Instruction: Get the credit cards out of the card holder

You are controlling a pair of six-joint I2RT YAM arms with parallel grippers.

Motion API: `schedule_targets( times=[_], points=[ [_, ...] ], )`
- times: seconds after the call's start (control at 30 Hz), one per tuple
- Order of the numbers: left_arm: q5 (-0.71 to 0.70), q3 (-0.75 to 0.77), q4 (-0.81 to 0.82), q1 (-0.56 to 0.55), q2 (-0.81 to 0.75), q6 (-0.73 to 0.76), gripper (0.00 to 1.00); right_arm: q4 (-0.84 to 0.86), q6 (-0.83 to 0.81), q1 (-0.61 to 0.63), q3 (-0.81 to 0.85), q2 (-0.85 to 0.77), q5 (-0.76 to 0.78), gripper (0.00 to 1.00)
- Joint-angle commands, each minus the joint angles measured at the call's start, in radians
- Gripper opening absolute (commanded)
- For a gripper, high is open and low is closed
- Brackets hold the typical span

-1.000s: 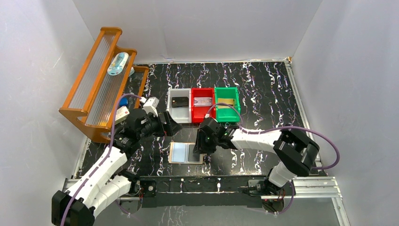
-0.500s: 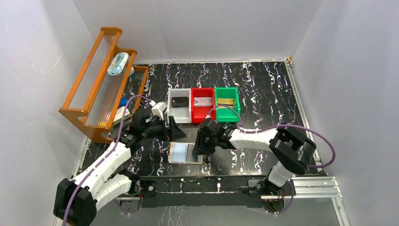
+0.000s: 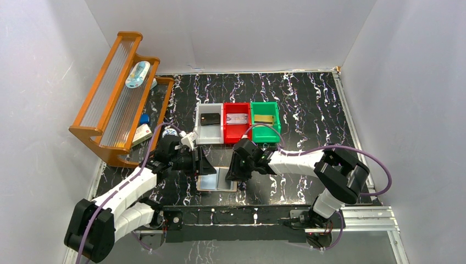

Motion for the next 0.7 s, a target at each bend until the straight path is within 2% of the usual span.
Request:
schedule_targets(
  times=[0.0, 0.4, 0.67],
  points=[
    [0.037, -0.026, 0.045, -0.003, 0.027, -0.058, 0.55, -0.015, 0.001, -0.003, -0.036, 0.038, 0.027, 0.41],
    [0.075, -0.161, 0.434, -0.03, 0.173, -0.271, 0.46, 0.015, 0.007, -0.01, -0.062, 0.02, 0.023, 0.39],
    [0.035, -0.165, 0.448, -0.047, 0.272, -0.244, 0.41, 0.031, 0.011, -0.016, -0.075, 0.02, 0.01, 0.39]
  ],
)
